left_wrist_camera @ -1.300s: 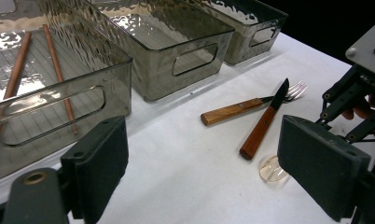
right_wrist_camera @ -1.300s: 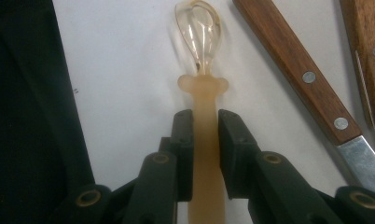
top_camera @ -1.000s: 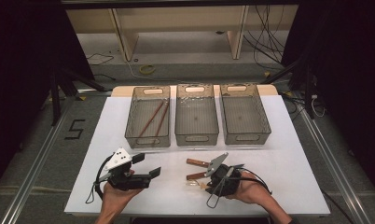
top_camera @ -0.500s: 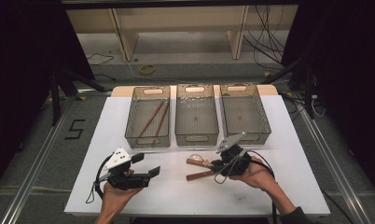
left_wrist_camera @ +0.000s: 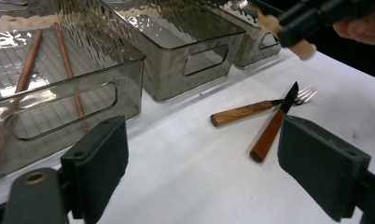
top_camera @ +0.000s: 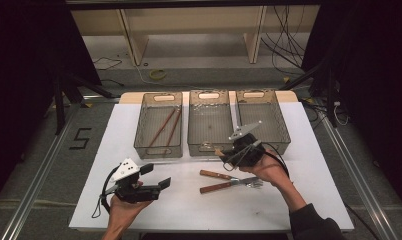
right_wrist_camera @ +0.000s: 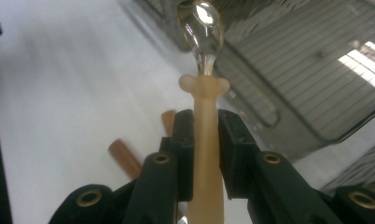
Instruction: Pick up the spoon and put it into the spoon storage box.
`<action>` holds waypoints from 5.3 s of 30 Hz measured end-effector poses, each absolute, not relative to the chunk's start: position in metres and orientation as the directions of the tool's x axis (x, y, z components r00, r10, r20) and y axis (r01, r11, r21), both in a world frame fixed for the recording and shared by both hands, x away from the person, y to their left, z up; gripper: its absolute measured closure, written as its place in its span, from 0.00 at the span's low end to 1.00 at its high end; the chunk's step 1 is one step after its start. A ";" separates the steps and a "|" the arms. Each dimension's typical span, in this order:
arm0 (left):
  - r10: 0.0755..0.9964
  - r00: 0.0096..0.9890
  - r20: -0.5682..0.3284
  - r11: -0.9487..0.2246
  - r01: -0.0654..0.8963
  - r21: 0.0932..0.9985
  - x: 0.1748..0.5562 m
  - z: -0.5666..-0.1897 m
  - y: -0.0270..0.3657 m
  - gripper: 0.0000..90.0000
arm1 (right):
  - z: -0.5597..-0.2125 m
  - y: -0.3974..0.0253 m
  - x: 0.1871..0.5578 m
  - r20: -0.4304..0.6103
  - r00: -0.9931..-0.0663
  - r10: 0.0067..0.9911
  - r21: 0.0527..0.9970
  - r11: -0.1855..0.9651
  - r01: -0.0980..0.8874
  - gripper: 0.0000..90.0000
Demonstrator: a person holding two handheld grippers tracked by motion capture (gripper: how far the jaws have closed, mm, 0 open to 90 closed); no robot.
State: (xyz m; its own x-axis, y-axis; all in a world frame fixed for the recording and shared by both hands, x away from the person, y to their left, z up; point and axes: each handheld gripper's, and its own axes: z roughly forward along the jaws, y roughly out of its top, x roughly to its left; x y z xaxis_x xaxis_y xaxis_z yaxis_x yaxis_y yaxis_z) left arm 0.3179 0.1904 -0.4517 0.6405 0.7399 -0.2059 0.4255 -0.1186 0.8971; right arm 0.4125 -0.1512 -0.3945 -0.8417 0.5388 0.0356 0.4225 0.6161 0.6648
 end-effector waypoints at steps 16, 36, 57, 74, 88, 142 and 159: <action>0.742 0.639 -0.202 -0.116 0.420 0.900 0.318 -0.452 0.192 0.18 | -0.377 -0.136 0.459 0.052 -0.784 0.619 0.692 0.544 0.475 0.87; 0.742 0.638 -0.204 -0.114 0.421 0.900 0.318 -0.453 0.192 0.17 | -0.381 -0.120 0.515 0.035 -0.687 0.726 0.673 0.491 0.553 0.87; 0.742 0.638 -0.204 -0.114 0.420 0.900 0.318 -0.452 0.193 0.17 | -0.405 -0.103 0.527 0.065 -0.650 0.757 0.628 0.475 0.617 0.86; 0.742 0.639 -0.203 -0.114 0.419 0.901 0.317 -0.452 0.193 0.18 | -0.416 -0.100 0.528 0.086 -0.646 0.758 0.606 0.475 0.638 0.85; 0.743 0.638 -0.200 -0.115 0.417 0.901 0.317 -0.452 0.193 0.17 | -0.398 -0.100 0.511 0.125 -0.692 0.711 0.665 0.458 0.590 0.58; 0.749 0.633 -0.197 -0.119 0.420 0.900 0.317 -0.452 0.192 0.17 | -0.455 -0.113 0.427 0.113 -0.761 0.639 0.668 0.519 0.534 0.70; 0.746 0.636 -0.196 -0.120 0.419 0.900 0.317 -0.452 0.192 0.17 | -0.466 -0.108 0.424 0.086 -0.766 0.638 0.637 0.556 0.534 0.88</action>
